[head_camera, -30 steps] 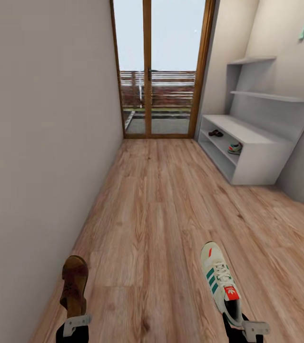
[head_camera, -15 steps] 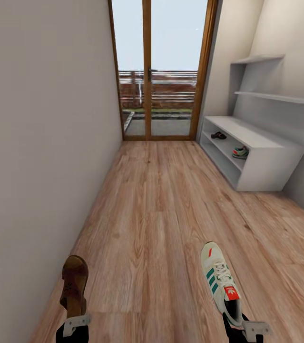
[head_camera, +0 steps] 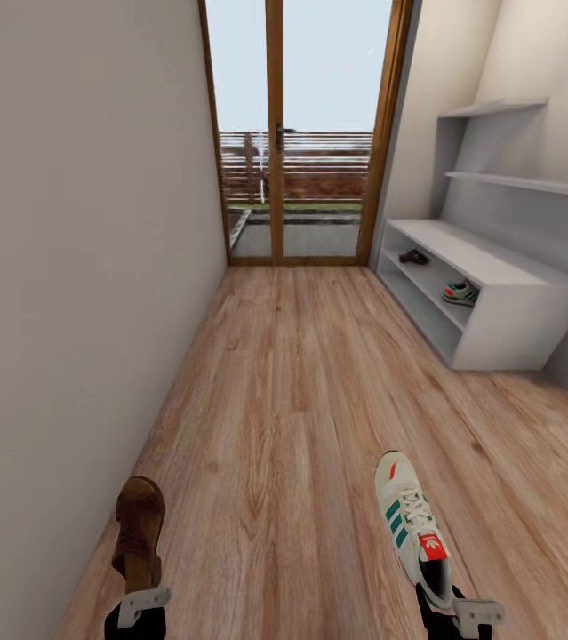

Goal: Pick up the two gym shoes and the two sandals from the corridor floor and place them onto the hallstand (shoe rack) in the corridor, making sure they are on the rack and not on the floor. Arrange them so the two gym shoes are next to each other and the two sandals are next to each other.

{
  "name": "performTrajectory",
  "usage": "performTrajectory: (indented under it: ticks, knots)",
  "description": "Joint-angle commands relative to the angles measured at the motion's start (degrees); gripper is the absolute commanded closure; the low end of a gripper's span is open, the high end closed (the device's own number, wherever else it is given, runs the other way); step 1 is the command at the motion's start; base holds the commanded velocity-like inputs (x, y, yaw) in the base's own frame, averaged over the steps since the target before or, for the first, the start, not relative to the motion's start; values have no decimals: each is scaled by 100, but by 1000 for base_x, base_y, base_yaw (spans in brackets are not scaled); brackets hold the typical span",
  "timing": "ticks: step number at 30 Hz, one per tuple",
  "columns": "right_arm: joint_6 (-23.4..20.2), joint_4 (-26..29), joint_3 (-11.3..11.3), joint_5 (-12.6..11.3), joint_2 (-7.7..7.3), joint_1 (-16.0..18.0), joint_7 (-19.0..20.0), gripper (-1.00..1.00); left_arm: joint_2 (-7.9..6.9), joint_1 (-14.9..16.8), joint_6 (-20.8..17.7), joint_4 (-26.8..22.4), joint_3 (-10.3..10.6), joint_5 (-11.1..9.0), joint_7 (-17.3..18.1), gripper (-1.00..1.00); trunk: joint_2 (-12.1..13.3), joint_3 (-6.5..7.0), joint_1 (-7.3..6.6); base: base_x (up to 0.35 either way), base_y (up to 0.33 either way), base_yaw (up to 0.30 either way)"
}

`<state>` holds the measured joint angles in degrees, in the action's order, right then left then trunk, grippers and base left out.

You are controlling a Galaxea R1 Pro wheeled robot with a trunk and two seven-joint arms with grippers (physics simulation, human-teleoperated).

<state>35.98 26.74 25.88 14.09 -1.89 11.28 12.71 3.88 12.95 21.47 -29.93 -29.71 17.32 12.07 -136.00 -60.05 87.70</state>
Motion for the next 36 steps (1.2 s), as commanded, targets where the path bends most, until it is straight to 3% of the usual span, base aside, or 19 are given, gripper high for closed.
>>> performTrajectory:
  ticks: [1,36]
  knots:
    - [19,-2,49,41,4,6,39,100,7,5,15,-7,-51,52,41,100,-2,-5,2,337,0,0]
    - [23,-11,49,50,3,6,38,100,7,5,15,-4,-52,52,41,100,-2,-5,2,337,0,0]
